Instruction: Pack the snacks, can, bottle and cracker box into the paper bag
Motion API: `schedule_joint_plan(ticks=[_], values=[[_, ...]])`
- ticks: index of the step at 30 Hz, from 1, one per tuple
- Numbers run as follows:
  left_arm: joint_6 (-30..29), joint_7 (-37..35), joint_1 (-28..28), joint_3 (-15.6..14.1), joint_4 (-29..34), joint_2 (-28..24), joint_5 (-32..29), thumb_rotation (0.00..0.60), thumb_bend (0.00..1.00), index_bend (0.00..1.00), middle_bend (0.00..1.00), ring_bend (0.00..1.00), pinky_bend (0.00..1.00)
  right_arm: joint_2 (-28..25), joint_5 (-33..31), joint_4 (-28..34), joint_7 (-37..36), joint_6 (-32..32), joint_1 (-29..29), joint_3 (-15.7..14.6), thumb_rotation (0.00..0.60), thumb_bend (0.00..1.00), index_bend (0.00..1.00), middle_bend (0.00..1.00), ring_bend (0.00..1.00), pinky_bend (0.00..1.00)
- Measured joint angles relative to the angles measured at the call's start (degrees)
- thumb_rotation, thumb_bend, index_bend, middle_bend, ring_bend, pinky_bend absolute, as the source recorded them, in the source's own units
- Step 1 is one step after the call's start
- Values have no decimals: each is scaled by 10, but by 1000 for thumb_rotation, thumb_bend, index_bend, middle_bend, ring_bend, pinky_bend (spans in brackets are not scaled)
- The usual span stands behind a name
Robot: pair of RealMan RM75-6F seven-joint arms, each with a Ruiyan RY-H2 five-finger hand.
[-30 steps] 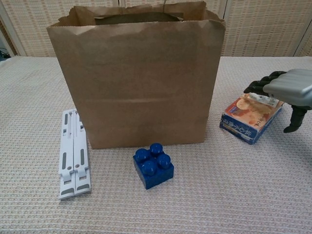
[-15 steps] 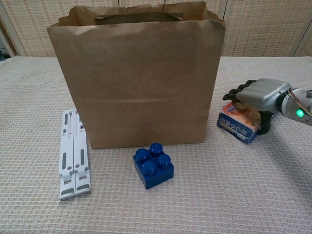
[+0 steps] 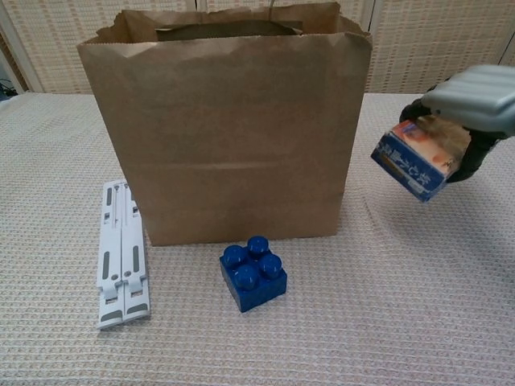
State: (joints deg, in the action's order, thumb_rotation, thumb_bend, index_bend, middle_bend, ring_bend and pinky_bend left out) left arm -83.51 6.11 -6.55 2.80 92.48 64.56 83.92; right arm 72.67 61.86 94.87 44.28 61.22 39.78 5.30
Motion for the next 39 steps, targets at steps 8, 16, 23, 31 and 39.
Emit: schedule_joint_plan(ticks=[8,16,23,31,39], values=[[-2,6,1,1,1,2,-1,600,381,23,0,0,0,-109,44,128,-1,115,-16,68,600,191,568,581,605,646],[-2,6,1,1,1,2,-1,600,380,24,0,0,0,-122,25,195,136,136,31,121,600,191,552,581,594,636],[0,-2,0,0,-1,0,0,600,380,26,0,0,0,-67,-43,196,319,124,144,148,600,191,551,581,592,633],[4,-17,-1,-1,-4,-3,2,600,379,29,0,0,0,25,-66,125,511,90,281,124,600,191,547,581,579,614],[5,-18,-2,-1,-5,-5,3,600,380,29,0,0,0,56,-128,102,623,71,325,66,600,191,189,433,318,414]])
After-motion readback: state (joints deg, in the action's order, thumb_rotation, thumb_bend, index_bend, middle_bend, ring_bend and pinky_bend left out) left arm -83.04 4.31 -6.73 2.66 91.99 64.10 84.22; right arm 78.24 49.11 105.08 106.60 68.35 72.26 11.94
